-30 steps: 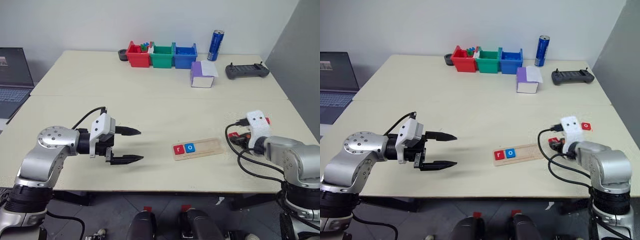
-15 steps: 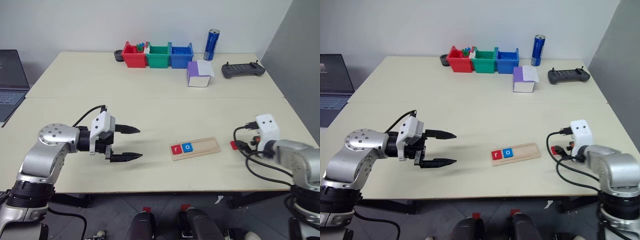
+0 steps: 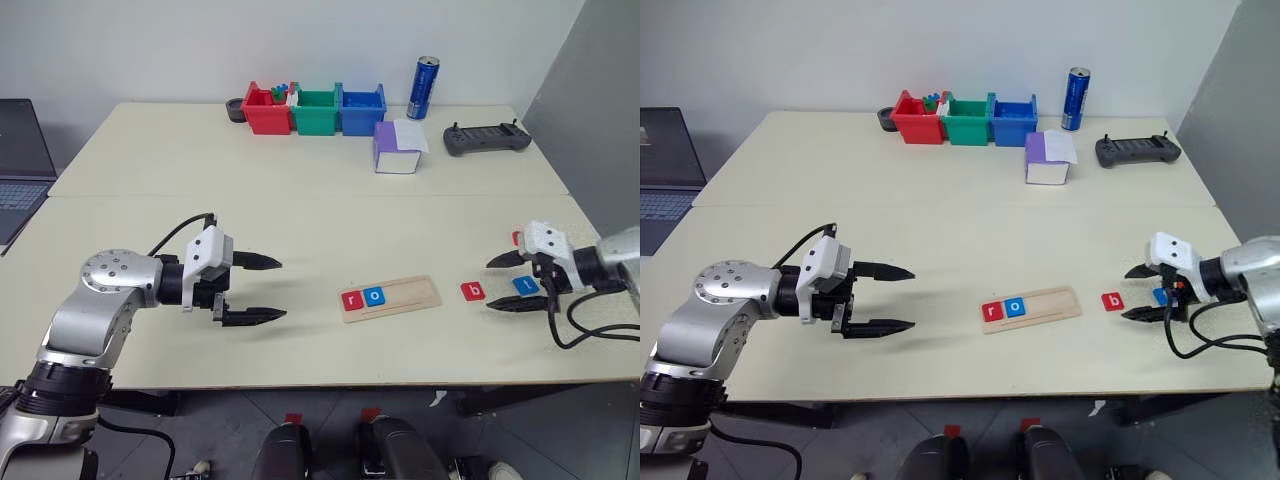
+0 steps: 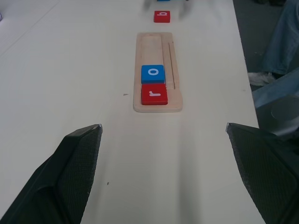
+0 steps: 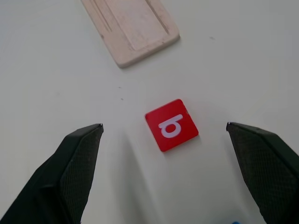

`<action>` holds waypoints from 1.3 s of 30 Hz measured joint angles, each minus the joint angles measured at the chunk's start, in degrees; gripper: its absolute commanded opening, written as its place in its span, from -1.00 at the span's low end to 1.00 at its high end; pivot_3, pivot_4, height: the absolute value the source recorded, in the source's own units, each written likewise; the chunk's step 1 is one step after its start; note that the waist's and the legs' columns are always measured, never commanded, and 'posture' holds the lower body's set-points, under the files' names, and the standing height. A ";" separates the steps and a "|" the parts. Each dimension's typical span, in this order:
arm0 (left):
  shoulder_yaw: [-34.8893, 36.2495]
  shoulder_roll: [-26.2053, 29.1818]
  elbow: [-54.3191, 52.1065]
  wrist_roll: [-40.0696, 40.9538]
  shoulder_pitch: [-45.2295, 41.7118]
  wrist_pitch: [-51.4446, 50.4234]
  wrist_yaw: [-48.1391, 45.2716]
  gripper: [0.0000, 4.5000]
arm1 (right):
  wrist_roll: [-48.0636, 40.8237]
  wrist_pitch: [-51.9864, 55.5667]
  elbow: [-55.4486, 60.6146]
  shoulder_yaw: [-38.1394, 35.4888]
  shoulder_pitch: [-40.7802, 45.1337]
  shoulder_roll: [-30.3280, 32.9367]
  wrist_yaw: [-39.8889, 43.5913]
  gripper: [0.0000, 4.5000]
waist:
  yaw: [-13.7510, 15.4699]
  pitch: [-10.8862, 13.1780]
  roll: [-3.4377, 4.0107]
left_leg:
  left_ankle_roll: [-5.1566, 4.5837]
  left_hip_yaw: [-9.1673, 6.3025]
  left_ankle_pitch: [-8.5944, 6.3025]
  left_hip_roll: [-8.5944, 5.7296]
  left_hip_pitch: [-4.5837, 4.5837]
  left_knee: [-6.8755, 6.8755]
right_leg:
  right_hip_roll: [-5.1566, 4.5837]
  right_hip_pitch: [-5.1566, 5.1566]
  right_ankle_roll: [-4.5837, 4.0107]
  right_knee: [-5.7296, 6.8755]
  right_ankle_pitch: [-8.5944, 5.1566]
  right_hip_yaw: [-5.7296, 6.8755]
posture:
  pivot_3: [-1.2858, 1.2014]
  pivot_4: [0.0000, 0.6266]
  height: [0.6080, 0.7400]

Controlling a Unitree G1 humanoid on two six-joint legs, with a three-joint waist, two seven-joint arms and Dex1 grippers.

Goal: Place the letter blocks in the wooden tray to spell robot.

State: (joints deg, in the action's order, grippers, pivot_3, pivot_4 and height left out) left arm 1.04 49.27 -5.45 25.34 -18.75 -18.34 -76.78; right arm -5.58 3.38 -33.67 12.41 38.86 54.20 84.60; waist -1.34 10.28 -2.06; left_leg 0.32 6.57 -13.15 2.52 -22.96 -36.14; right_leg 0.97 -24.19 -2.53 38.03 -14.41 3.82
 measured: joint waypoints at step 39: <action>0.83 2.25 -3.66 -0.65 3.24 -0.24 2.41 1.00 | 5.48 6.65 16.73 9.40 4.90 -13.56 0.95 -0.35 | -0.10 0.01 0.07 | 0.20 -0.04 0.13 0.07 0.15 -0.50 | -0.04 -0.10 -0.09 0.95 -0.05 0.01 | 0.03 -0.52 1.00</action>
State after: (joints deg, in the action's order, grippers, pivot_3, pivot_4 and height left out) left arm 1.87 51.52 -9.11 24.69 -15.51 -18.58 -74.37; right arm -0.10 10.03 -16.94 21.81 43.76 40.64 85.55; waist -1.44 10.29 -1.99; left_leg 0.52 6.53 -13.02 2.58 -22.82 -36.64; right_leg 0.93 -24.29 -2.63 38.98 -14.46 3.82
